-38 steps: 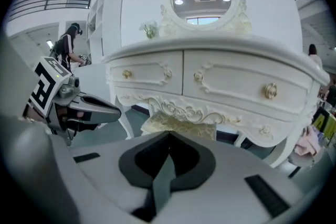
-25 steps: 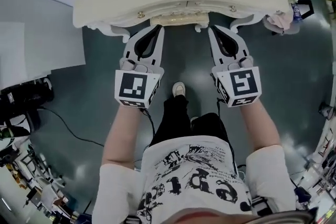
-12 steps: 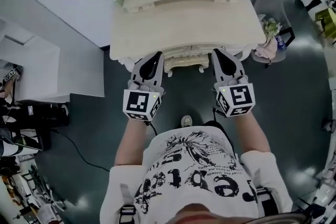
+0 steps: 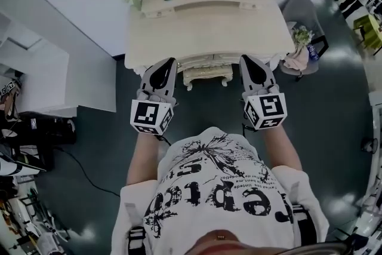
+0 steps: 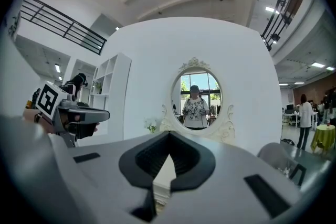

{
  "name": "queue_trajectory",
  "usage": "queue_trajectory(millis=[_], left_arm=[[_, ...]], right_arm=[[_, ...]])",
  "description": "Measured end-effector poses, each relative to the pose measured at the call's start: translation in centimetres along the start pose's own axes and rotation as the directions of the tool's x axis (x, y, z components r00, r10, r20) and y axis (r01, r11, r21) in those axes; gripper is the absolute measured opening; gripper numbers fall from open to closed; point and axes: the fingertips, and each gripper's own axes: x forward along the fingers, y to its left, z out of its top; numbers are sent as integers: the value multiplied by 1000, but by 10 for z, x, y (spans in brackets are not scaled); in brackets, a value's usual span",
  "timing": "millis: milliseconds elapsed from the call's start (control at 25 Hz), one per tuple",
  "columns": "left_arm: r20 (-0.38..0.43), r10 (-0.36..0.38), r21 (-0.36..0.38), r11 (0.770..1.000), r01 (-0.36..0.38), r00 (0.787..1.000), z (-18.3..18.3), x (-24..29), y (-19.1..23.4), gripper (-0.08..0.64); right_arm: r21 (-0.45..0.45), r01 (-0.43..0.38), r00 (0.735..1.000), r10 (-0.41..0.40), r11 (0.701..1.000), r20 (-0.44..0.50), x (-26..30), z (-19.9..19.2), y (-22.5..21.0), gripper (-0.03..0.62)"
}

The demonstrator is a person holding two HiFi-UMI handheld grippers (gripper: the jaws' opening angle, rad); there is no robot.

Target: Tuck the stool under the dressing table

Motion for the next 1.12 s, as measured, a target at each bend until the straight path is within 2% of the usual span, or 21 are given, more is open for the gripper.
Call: queue_trajectory(millis=[160, 360, 680, 1120], left_arm=[[-3, -17, 18, 1000, 17, 1000, 6, 5, -5, 20], [-6, 0, -3, 1000, 0, 1000, 3, 4, -4, 20], [-18, -1, -29, 1000, 1, 1000, -4, 3, -7, 20], [8, -11, -47, 999, 12, 1000, 1, 2, -14, 20]], right_arm=[[7, -21, 1000, 21, 1000, -5, 5, 0, 1, 17], [-5, -42, 999, 42, 999, -16, 7, -4, 5, 17], [-22, -27, 1000, 27, 999, 5, 5, -5, 6, 17], [-16, -55, 998, 55, 998, 4, -1, -8, 15, 17]])
